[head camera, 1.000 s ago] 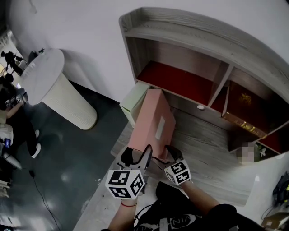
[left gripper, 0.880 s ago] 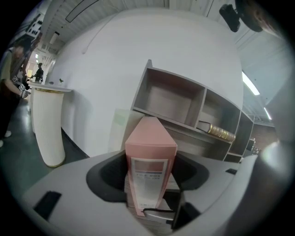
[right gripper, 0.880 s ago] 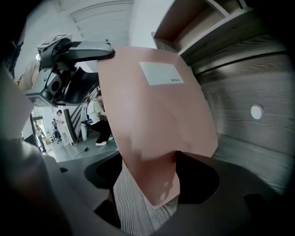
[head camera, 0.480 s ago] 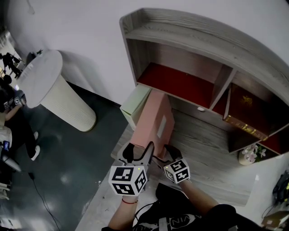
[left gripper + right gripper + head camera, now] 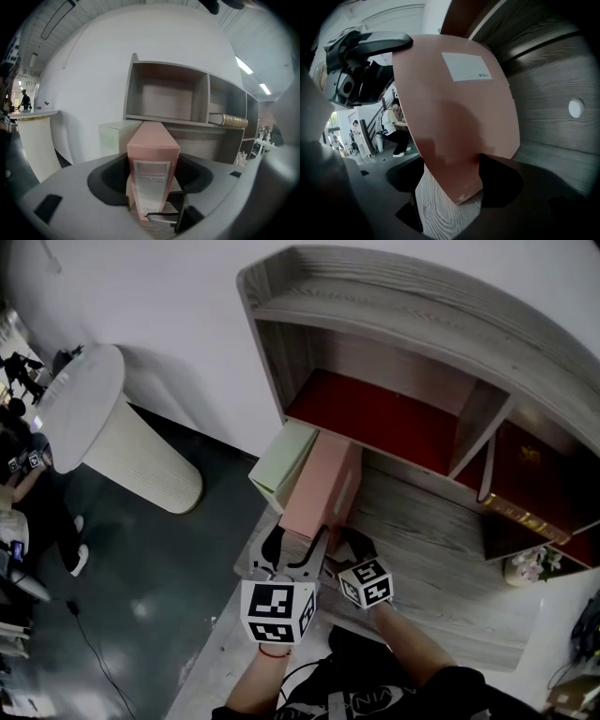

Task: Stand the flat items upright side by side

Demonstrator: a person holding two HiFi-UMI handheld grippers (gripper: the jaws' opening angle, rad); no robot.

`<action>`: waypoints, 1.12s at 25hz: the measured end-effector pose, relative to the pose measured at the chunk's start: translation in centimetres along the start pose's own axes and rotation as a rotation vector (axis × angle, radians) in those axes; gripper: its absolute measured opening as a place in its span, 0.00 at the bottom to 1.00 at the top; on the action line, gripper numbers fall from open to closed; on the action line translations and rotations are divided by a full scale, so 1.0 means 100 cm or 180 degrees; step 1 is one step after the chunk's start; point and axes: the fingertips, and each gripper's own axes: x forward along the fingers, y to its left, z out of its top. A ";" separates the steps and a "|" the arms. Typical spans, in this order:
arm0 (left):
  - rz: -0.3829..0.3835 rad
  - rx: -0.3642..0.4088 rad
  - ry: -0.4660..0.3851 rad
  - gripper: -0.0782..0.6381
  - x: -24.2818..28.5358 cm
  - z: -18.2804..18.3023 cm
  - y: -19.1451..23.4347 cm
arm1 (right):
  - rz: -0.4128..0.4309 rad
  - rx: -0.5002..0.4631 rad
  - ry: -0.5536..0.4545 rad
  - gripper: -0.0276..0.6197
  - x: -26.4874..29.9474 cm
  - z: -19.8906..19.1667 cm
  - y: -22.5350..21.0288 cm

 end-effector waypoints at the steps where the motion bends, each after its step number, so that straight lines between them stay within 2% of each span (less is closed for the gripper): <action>1: 0.0005 0.0051 -0.0003 0.50 0.003 0.001 0.001 | 0.0010 0.0016 -0.0015 0.62 0.004 0.002 -0.001; 4: 0.0019 0.0155 -0.0022 0.50 0.011 0.005 0.003 | 0.0042 0.0060 -0.0054 0.62 0.014 0.006 -0.005; 12: 0.0077 0.0235 -0.0106 0.51 0.027 0.010 0.004 | 0.0083 0.0103 -0.0091 0.64 0.025 0.012 -0.016; 19: 0.0050 0.0135 -0.0071 0.51 0.023 0.002 0.009 | 0.0073 0.0065 -0.0061 0.63 0.030 0.018 -0.031; 24: -0.0018 0.0033 -0.0091 0.51 0.016 -0.004 0.012 | 0.0104 -0.0039 0.0017 0.67 0.031 0.019 -0.034; 28: 0.0012 0.0011 -0.0052 0.47 0.005 -0.013 0.025 | -0.0007 0.0044 0.0035 0.66 0.032 0.017 -0.034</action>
